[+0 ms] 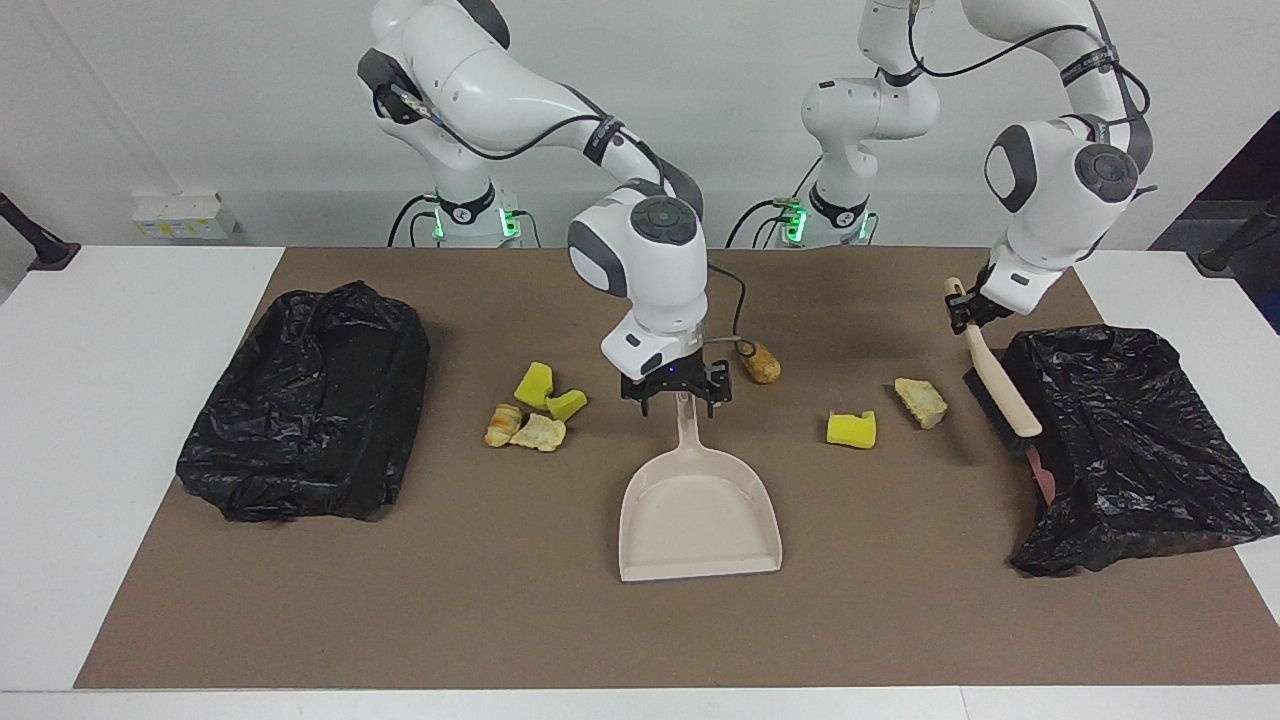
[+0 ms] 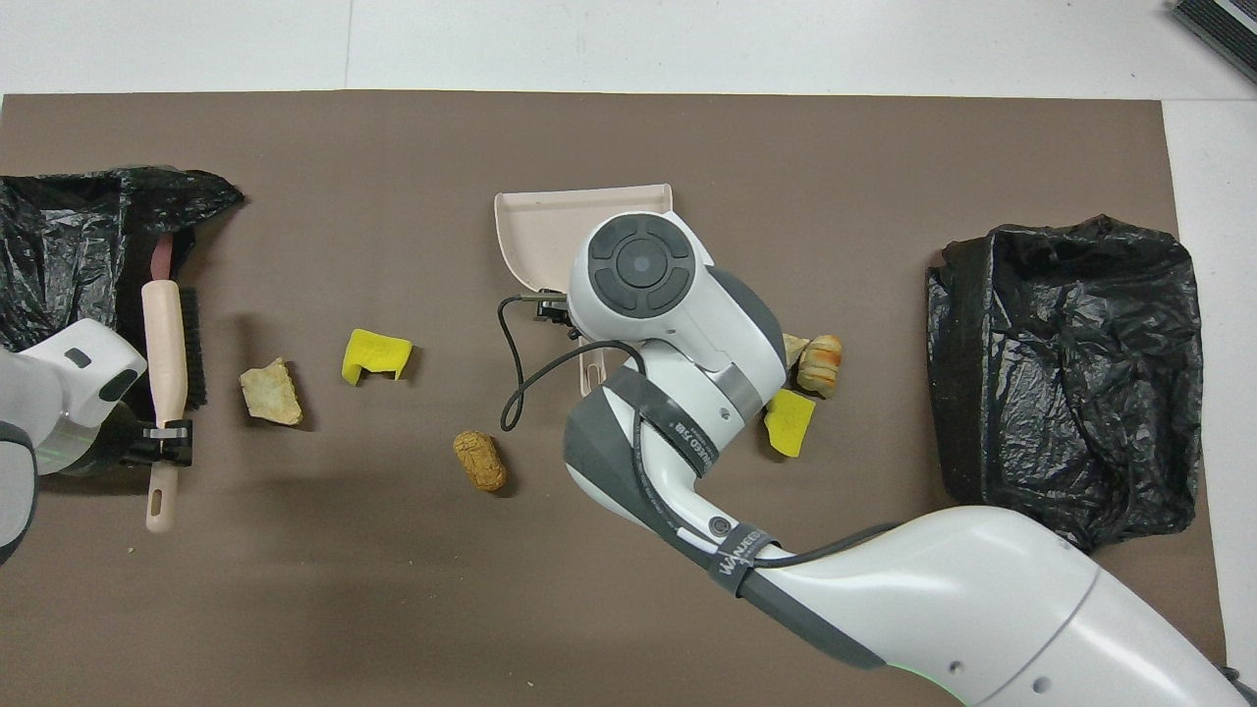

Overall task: Sweep and dump trash in bin
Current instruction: 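Drag the beige dustpan with the right gripper toward the sponge and bread pile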

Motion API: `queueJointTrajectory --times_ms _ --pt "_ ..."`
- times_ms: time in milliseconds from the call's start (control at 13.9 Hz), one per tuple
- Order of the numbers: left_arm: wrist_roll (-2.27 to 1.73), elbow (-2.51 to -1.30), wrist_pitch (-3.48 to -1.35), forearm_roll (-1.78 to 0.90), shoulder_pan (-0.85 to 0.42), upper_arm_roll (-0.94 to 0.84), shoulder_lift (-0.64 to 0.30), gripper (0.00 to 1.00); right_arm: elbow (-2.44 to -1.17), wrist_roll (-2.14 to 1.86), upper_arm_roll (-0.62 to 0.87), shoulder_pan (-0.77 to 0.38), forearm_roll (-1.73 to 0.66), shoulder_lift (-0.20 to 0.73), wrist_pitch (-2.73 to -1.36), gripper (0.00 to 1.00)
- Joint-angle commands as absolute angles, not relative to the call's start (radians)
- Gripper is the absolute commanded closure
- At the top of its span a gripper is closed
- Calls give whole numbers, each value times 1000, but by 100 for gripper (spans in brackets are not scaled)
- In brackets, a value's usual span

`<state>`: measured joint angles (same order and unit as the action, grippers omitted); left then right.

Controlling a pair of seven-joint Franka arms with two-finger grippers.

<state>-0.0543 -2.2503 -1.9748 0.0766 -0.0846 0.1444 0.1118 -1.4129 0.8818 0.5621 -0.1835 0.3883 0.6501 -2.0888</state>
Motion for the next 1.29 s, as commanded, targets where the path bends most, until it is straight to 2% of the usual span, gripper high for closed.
queueJointTrajectory --times_ms 0,359,431,503,647,719,790,1078,1222 --pt "-54 -2273 -1985 101 -107 161 101 100 -1384 891 594 -179 445 670 -2077 0" --pt "-48 -2301 -1974 101 -117 158 109 100 -1437 841 595 -184 476 670 -2077 0" --pt "-35 -2306 -1973 103 -117 155 112 100 -1439 835 595 -184 474 670 -2079 5" --pt "-6 -2312 -1973 101 -120 152 113 100 -1440 831 595 -184 474 670 -2083 23" --pt "-9 -2316 -1976 100 -139 147 114 100 -1453 805 595 -181 474 669 -2089 74" --pt "-11 -2316 -1977 97 -150 143 114 100 -1453 805 597 -181 474 669 -2089 96" --pt "-6 -2316 -1974 97 -161 137 114 100 -1453 805 595 -181 474 669 -2089 100" --pt "2 -2324 -1968 83 -207 78 117 100 -1445 787 606 -169 471 661 -2046 100" --pt "5 -2333 -1968 45 -210 34 123 100 -1454 726 652 -146 453 618 -2014 100"
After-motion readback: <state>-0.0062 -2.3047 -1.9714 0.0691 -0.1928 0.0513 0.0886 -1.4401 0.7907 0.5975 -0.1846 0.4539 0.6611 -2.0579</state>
